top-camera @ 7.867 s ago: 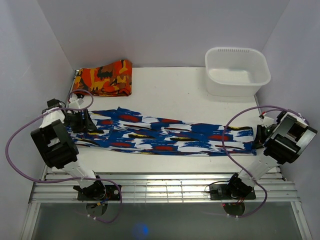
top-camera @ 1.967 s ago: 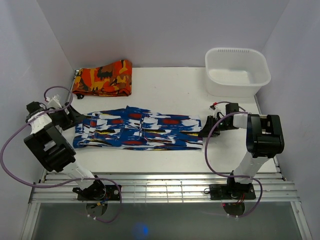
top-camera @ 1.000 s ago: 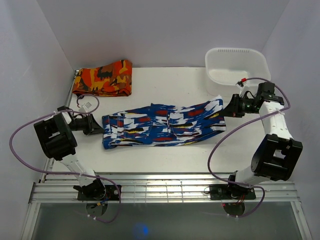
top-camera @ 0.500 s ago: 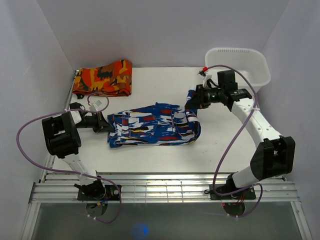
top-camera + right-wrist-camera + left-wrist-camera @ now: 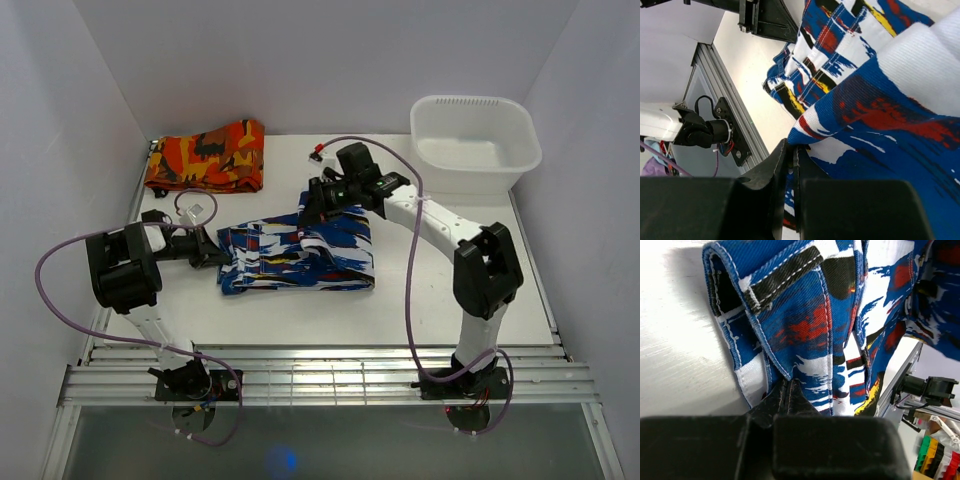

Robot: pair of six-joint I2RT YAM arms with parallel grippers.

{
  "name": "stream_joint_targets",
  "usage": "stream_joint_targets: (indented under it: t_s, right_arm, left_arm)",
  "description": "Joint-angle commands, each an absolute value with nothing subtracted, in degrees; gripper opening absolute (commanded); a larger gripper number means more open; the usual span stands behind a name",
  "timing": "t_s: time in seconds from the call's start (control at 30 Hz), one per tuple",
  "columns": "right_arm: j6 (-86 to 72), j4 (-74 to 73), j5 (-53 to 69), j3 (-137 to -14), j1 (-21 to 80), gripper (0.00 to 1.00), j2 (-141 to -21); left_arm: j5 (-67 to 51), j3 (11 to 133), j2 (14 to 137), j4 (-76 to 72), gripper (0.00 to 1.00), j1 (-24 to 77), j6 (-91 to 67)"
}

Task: Fold and stack the trousers
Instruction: Fold the trousers

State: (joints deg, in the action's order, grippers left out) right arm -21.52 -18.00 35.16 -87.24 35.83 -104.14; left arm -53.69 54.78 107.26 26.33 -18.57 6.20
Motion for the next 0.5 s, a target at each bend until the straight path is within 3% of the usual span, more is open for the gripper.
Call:
stream_joint_targets:
  t_s: [0.0, 0.47]
  right_arm:
    - [-25.75, -14.50, 32.87, -94.73, 39.19, 0.08, -107.30]
    - [-31.38, -15.12, 23.91, -107.84, 47.81, 0.08, -120.14]
  left_arm:
    - [-51.59, 51.95, 107.67, 22.86, 0.00, -17.14, 5.10]
    - [-51.33, 46.67, 108.37, 16.53, 0.00, -16.52, 0.62]
